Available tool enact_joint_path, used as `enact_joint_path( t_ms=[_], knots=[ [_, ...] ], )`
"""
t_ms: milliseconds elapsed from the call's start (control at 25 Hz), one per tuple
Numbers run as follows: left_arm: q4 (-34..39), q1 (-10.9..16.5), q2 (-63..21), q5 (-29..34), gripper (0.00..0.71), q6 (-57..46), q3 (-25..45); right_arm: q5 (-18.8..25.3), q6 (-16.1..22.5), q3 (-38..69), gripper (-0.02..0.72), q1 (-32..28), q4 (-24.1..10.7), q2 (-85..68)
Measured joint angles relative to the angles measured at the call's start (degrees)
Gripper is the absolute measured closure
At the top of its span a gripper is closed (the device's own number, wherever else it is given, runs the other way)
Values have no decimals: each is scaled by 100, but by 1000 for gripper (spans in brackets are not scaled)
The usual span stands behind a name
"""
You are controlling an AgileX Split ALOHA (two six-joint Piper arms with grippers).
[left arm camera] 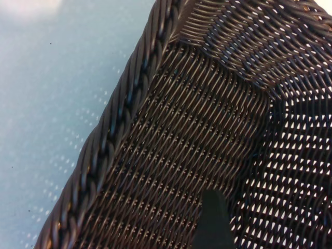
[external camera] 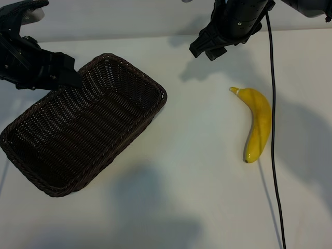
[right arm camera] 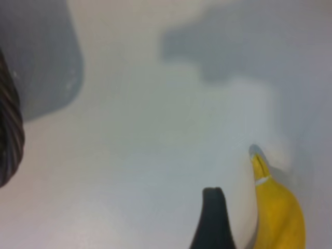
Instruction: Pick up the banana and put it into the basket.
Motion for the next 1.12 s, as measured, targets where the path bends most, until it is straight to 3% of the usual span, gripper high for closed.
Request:
enact_joint_path(
  t_ms=[1120],
  knots=[
    [0, 0, 0, -122, 136, 10, 0, 11, 0, 0, 144, 0, 4, 0]
  ],
)
